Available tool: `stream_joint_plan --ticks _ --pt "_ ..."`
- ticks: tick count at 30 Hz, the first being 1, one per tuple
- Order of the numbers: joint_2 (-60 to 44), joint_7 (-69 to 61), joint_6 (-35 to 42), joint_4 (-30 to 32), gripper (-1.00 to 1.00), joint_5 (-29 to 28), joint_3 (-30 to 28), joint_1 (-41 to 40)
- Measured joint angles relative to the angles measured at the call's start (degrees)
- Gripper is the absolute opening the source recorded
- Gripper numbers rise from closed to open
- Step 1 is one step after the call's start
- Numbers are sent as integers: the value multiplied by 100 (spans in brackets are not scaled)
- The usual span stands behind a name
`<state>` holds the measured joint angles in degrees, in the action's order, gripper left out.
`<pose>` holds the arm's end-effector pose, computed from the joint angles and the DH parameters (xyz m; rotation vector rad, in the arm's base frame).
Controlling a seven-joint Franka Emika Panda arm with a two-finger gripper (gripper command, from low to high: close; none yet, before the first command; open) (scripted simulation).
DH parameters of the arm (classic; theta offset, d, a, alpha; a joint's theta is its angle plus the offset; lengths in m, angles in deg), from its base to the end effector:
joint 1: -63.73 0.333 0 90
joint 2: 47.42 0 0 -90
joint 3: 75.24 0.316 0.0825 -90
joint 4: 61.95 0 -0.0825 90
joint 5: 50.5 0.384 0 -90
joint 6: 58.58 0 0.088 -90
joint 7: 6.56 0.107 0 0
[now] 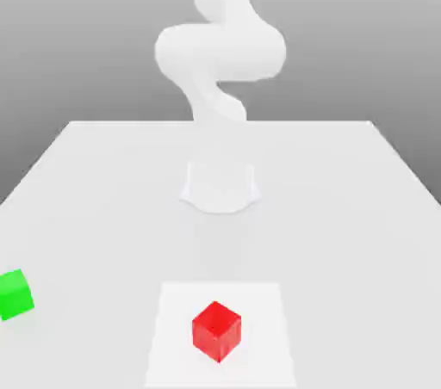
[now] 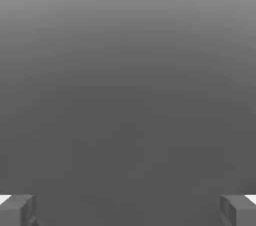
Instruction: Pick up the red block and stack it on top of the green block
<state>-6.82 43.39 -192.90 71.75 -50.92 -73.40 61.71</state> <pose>0.3817 0.0027 0.6656 -2.4584 1.1449 -0.9424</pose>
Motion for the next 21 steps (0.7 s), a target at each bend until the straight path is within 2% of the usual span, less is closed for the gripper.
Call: stream_joint_plan --ticks 12,21 --pt "-2535 2072 -1214 925 0 -315 707 -783" --pt "-4386 3437 -2121 1612 0 -312 781 -899"
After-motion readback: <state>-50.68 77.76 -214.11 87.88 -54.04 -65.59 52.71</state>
